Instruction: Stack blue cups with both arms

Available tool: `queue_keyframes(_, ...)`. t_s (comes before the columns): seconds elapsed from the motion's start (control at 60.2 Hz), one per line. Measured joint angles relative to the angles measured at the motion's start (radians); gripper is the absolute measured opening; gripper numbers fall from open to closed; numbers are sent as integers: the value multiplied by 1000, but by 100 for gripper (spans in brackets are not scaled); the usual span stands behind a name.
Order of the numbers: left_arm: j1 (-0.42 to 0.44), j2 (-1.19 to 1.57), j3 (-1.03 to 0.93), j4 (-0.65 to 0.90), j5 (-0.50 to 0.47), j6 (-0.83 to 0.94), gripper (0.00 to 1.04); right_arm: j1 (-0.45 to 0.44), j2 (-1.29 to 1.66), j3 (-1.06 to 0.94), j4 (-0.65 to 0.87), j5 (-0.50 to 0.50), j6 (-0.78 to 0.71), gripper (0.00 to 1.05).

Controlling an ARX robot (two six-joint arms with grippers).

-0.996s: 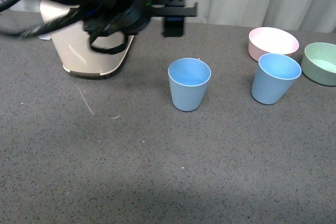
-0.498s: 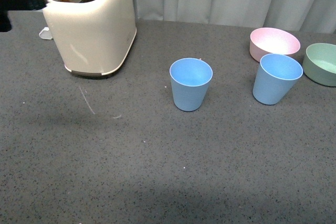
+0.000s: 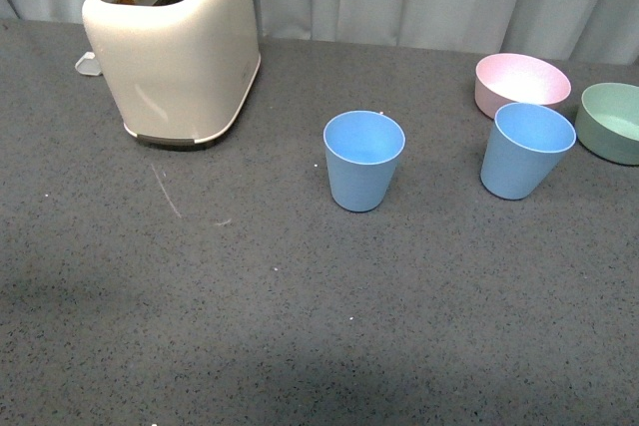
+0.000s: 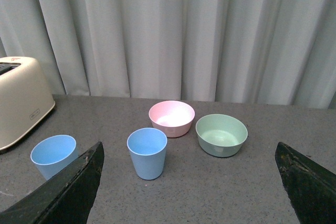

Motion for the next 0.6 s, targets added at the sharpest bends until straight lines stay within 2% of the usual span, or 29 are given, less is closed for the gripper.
queue_keyframes(0.066,15,-60,-18,-41,18,0,4,0,0,0,0,0,0,95)
queue_keyframes(0.116,57,-106,-30,-75,76,1,4,0,0,0,0,0,0,95)
queue_keyframes(0.199,86,-180,-46,-133,85,0,4,0,0,0,0,0,0,95)
queue_keyframes(0.598,90,-504,-69,-410,91,1,4,0,0,0,0,0,0,95)
